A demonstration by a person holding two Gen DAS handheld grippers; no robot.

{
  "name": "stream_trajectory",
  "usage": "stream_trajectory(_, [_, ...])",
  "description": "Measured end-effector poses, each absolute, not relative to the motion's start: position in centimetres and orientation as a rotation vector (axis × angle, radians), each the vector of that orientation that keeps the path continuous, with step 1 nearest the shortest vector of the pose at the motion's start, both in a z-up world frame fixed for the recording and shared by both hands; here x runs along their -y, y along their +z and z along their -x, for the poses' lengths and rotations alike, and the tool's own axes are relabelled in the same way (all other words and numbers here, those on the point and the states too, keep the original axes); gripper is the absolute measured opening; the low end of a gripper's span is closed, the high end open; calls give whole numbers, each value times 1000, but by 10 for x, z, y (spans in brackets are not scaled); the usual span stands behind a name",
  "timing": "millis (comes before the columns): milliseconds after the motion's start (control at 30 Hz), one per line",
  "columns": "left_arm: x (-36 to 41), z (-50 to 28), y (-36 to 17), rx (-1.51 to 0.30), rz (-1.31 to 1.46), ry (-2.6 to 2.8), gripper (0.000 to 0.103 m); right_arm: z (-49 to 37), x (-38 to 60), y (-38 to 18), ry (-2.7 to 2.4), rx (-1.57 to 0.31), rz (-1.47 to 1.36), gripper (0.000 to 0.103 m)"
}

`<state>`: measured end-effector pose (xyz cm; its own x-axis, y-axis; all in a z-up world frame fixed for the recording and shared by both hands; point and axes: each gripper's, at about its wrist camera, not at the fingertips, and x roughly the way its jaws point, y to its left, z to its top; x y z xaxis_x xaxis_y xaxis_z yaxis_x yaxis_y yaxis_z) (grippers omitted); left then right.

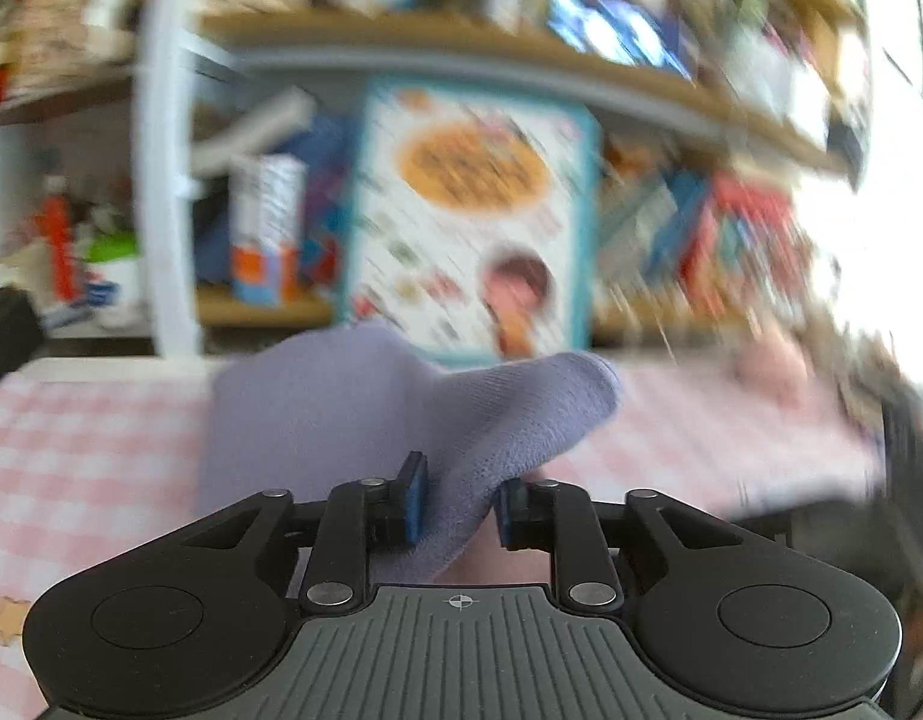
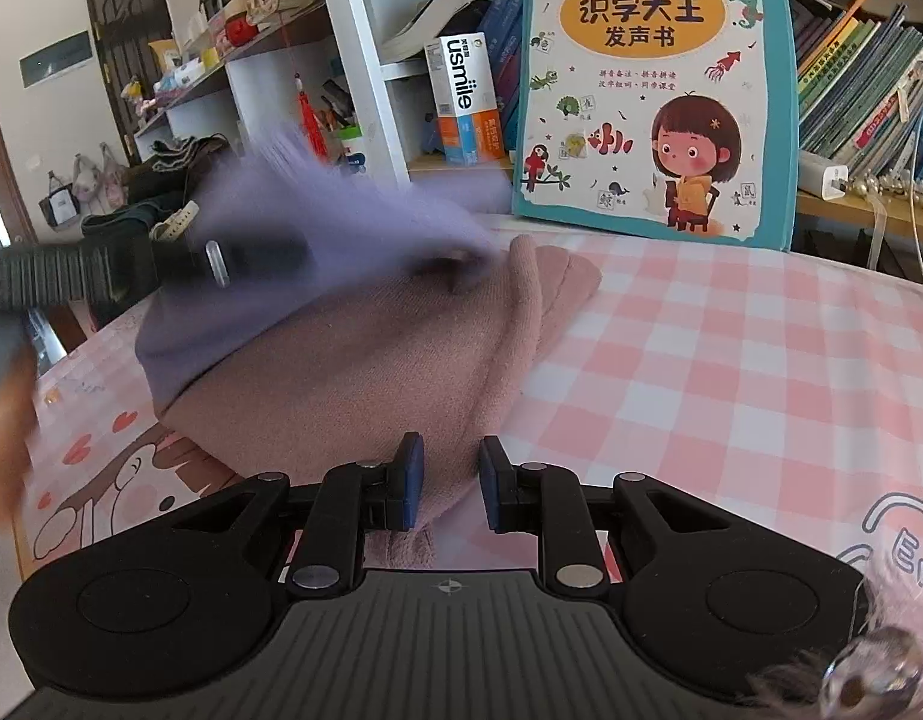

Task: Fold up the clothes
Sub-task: 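Lift the hem with the left tool and fold it over toward the collar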

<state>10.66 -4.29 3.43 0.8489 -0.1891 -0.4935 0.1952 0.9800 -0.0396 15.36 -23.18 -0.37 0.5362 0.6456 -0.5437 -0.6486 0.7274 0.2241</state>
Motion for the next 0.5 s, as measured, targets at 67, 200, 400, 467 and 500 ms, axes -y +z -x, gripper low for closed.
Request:
stream_trajectory(67, [58, -104, 21, -545, -107, -201, 32, -154, 232, -3, 771, -647, 3, 19])
stream_trajectory(200, [70, -99, 10, -555, -181, -197, 43, -155, 234, -3, 777, -658, -16, 19])
stream_trajectory(400, [69, -98, 14, -565, -125, -247, 61, -162, 243, -5, 790, -694, -86, 20])
stream_trajectory(467, [68, -97, 15, -565, -103, -262, 62, -162, 245, -4, 792, -700, -102, 20])
stream_trajectory(500, [68, -96, 16, -563, -94, -270, 62, -162, 246, -3, 794, -699, -100, 20])
